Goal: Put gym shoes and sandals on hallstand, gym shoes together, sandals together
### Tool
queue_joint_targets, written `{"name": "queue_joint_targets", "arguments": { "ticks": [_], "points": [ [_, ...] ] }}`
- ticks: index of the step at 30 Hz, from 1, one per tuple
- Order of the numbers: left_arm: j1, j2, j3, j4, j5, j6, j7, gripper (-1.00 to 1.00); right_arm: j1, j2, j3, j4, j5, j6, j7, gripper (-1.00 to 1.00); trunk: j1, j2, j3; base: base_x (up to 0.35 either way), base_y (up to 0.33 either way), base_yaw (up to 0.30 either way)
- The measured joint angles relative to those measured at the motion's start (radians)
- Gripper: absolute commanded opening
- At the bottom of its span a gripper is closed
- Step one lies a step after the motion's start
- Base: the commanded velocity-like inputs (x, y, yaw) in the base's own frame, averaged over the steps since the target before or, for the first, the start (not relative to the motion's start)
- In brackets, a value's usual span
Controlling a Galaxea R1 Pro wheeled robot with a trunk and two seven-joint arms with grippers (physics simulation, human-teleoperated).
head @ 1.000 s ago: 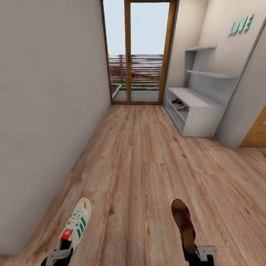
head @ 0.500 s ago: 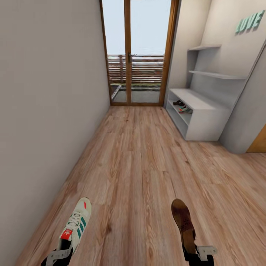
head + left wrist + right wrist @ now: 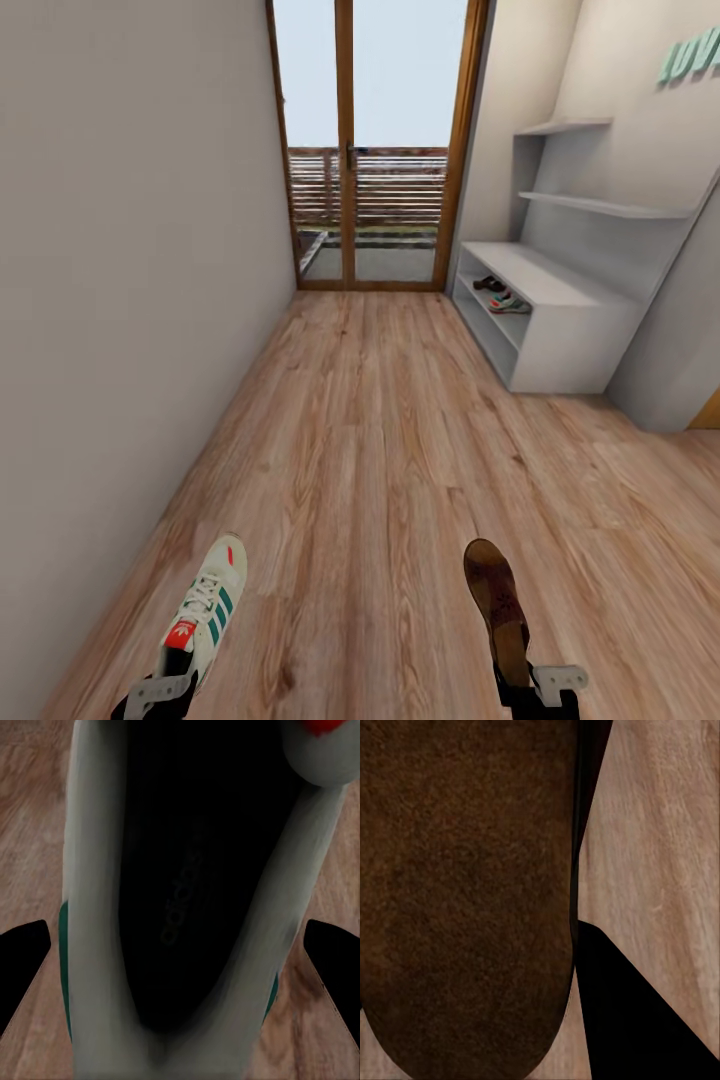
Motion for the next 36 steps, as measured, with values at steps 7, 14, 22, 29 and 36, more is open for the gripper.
{"name": "queue_joint_targets", "arguments": {
  "ticks": [7,14,22,29,36],
  "points": [
    [0.000,0.000,0.000,0.000,0.000,0.000,0.000,-1.00,0.000,0.000,0.000,0.000,0.000,0.000,0.000,-1.00,0.000,0.000,0.000,0.340,0.000,0.000],
    [0.000,0.000,0.000,0.000,0.000,0.000,0.000,-1.00,0.000,0.000,0.000,-0.001,0.000,0.000,0.000,-1.00,0.000,0.000,0.000,0.340,0.000,0.000],
    [0.000,0.000,0.000,0.000,0.000,-0.001,0.000,-1.00,0.000,0.000,0.000,0.000,0.000,0.000,0.000,-1.00,0.000,0.000,0.000,0.340,0.000,0.000],
    [0.000,0.000,0.000,0.001,0.000,0.000,0.000,-1.00,0.000,0.000,0.000,0.000,0.000,0.000,0.000,-1.00,0.000,0.000,0.000,0.340,0.000,0.000],
    [0.000,0.000,0.000,0.002,0.000,0.000,0.000,-1.00,0.000,0.000,0.000,0.000,0.001,0.000,0.000,-1.00,0.000,0.000,0.000,0.340,0.000,0.000]
  ]
}}
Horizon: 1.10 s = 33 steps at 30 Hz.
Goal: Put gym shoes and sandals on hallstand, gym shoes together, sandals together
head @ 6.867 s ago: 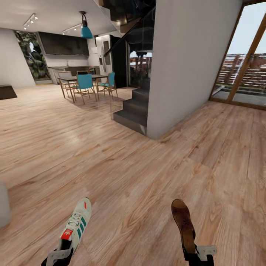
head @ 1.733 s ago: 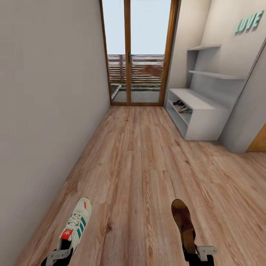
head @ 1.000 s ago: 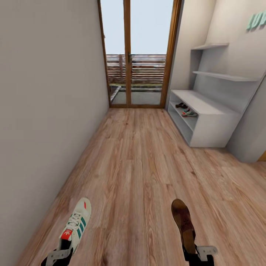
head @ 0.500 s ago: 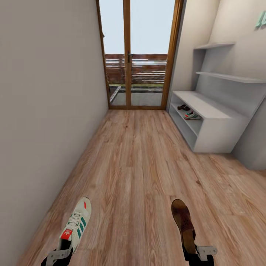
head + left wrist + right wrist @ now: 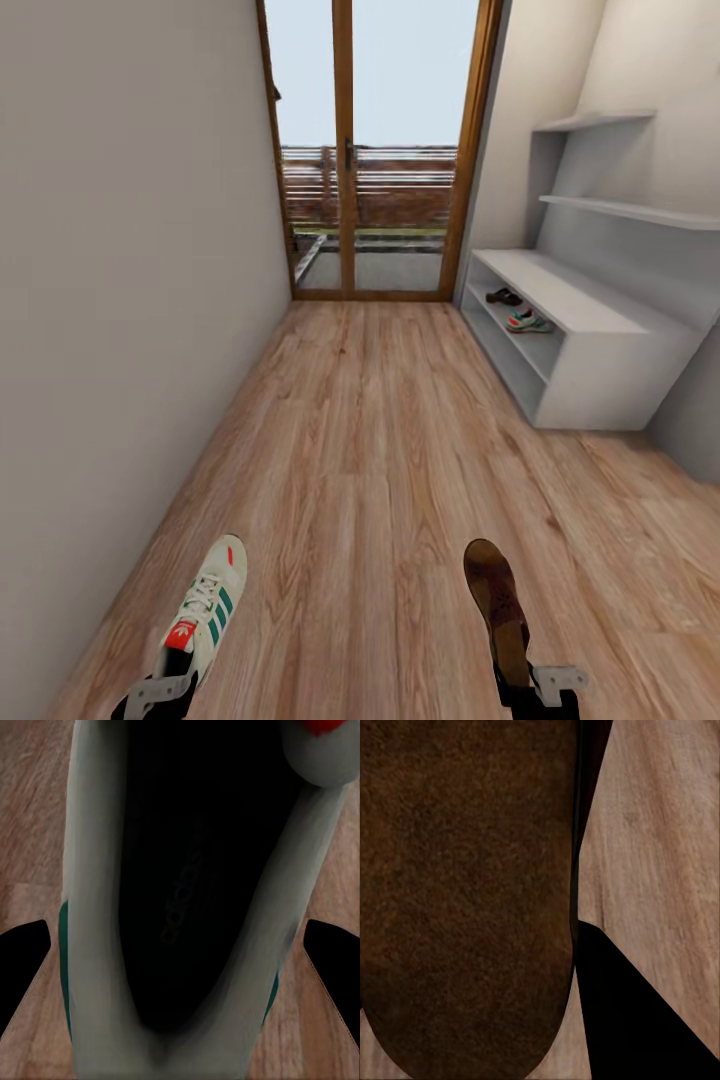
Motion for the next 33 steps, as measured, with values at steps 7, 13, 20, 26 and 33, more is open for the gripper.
{"name": "queue_joint_targets", "arguments": {
  "ticks": [7,13,20,26,33],
  "points": [
    [0.000,0.000,0.000,0.000,0.000,0.000,0.000,-1.00,0.000,0.001,0.000,0.000,0.000,0.000,0.000,-1.00,0.000,0.000,0.000,0.340,0.000,0.000],
    [0.000,0.000,0.000,0.000,0.000,0.000,0.000,-1.00,0.000,0.001,0.000,0.000,-0.001,0.000,0.000,-1.00,0.000,0.000,0.000,0.340,0.000,0.000],
    [0.000,0.000,0.000,0.000,0.000,0.000,0.000,-1.00,0.000,0.002,0.000,0.000,-0.001,0.000,0.000,-1.00,0.000,0.000,0.000,0.340,0.000,0.000],
    [0.000,0.000,0.000,0.000,0.000,-0.001,0.000,-1.00,0.000,0.002,0.000,0.000,-0.001,0.000,0.000,-1.00,0.000,0.000,0.000,0.340,0.000,0.000],
    [0.000,-0.001,0.000,0.000,0.000,-0.001,0.000,-1.00,0.000,0.002,0.000,0.000,-0.001,0.000,0.000,-1.00,0.000,0.000,0.000,0.340,0.000,0.000]
  ]
}}
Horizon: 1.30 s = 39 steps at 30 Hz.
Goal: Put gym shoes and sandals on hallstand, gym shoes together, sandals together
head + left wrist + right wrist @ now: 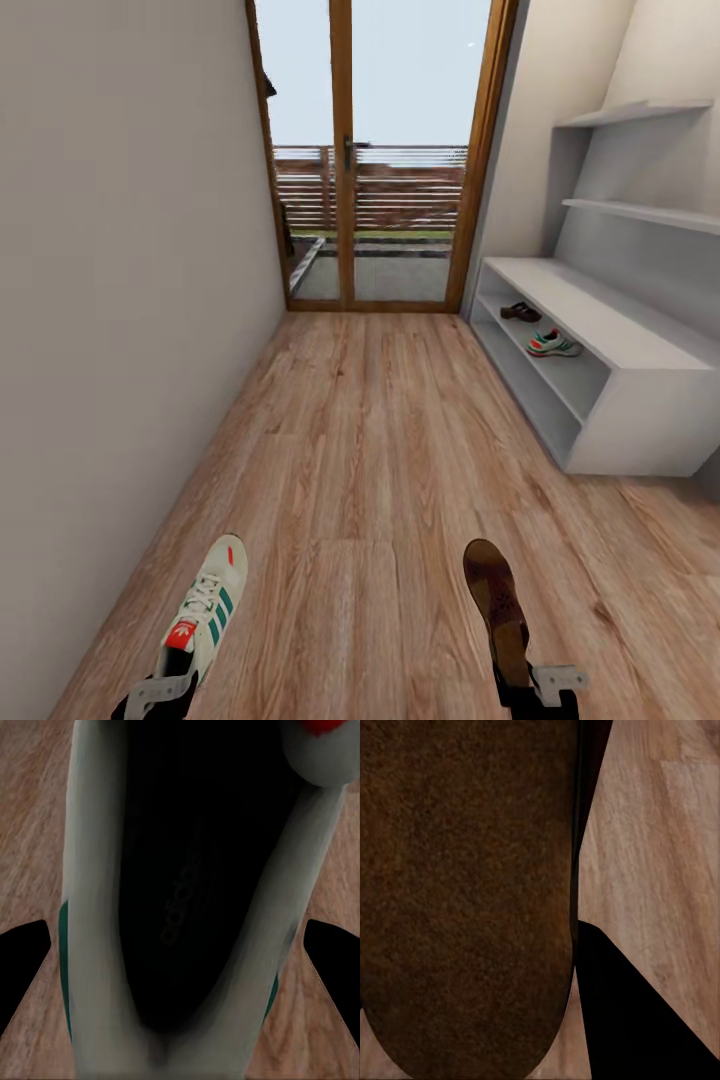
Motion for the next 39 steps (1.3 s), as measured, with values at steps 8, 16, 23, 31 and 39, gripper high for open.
{"name": "queue_joint_targets", "arguments": {
  "ticks": [8,16,23,31,39],
  "points": [
    [0.000,0.001,0.000,-0.001,0.000,0.000,0.000,-1.00,0.000,0.000,0.000,0.000,0.000,0.000,0.000,-1.00,0.000,0.000,0.000,0.340,0.000,0.000],
    [0.000,0.001,0.000,0.000,0.000,0.000,0.000,-1.00,0.000,0.000,0.000,0.000,0.000,0.000,0.000,-1.00,0.000,0.000,0.000,0.340,0.000,0.000],
    [0.000,0.001,0.000,0.000,0.000,0.000,0.000,-1.00,0.000,0.000,0.000,0.000,0.000,0.000,0.000,-1.00,0.000,0.000,0.000,0.340,0.000,0.000],
    [0.000,0.001,0.000,0.000,0.000,0.000,0.000,-1.00,0.000,0.000,0.000,0.000,0.000,0.000,0.000,-1.00,0.000,0.000,0.000,0.340,0.000,0.000],
    [0.000,0.001,0.000,0.000,0.000,0.000,0.000,-1.00,0.000,0.001,0.000,0.000,0.000,0.000,0.000,-1.00,0.000,0.000,0.000,0.340,0.000,0.000]
  ]
}}
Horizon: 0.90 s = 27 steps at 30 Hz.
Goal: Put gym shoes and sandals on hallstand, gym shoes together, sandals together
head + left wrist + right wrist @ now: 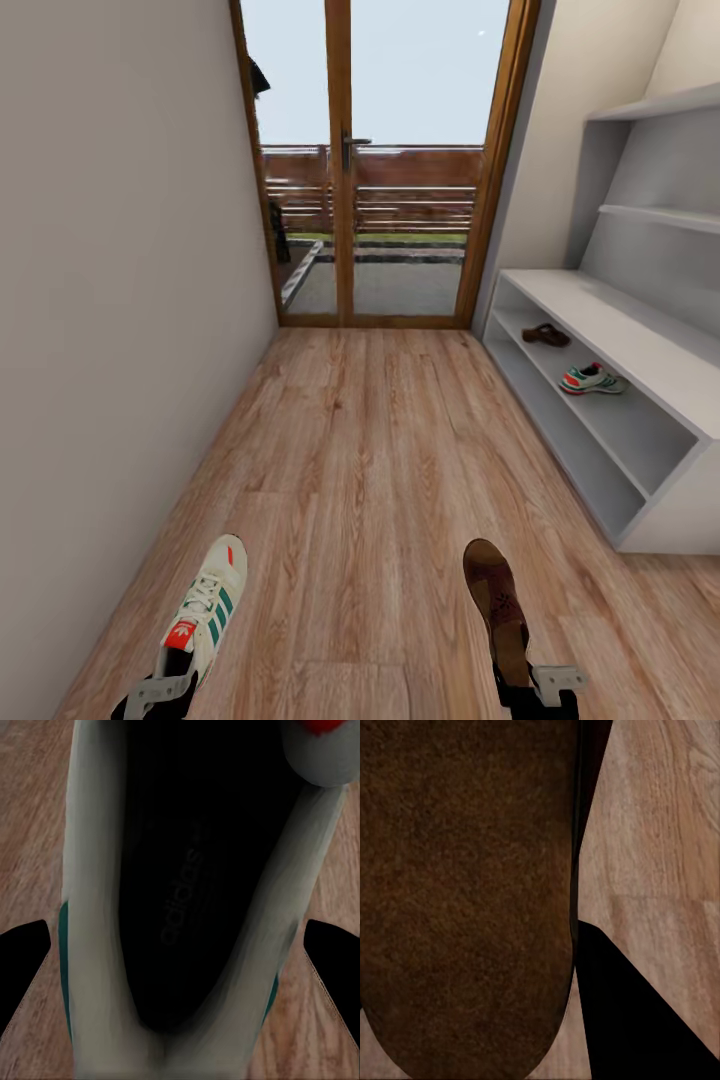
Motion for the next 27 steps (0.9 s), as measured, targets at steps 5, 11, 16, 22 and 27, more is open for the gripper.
{"name": "queue_joint_targets", "arguments": {
  "ticks": [5,11,16,22,27],
  "points": [
    [0.000,0.000,0.000,0.000,0.000,0.000,0.000,-1.00,0.000,0.000,0.000,0.000,0.000,0.000,0.000,-1.00,0.000,0.000,0.000,0.340,0.000,0.000],
    [0.000,0.000,0.000,0.000,0.000,0.000,0.000,-1.00,0.000,0.001,0.000,0.000,0.000,0.000,0.000,-1.00,0.000,0.000,0.000,0.340,0.000,0.000],
    [0.000,0.000,0.000,0.000,0.000,0.000,0.000,-1.00,0.000,0.000,0.000,0.000,0.000,0.000,0.000,-1.00,0.000,0.000,0.000,0.340,0.000,-0.039],
    [0.000,0.000,0.000,0.000,0.000,0.000,0.000,-1.00,0.000,-0.001,0.000,0.000,0.000,0.000,0.000,-1.00,0.000,0.000,0.000,0.340,0.000,-0.211],
    [0.000,0.000,0.000,0.000,0.000,0.000,0.000,-1.00,0.000,0.000,0.000,0.000,0.000,0.000,0.000,-1.00,0.000,0.000,0.000,0.340,0.000,-0.147]
  ]
}}
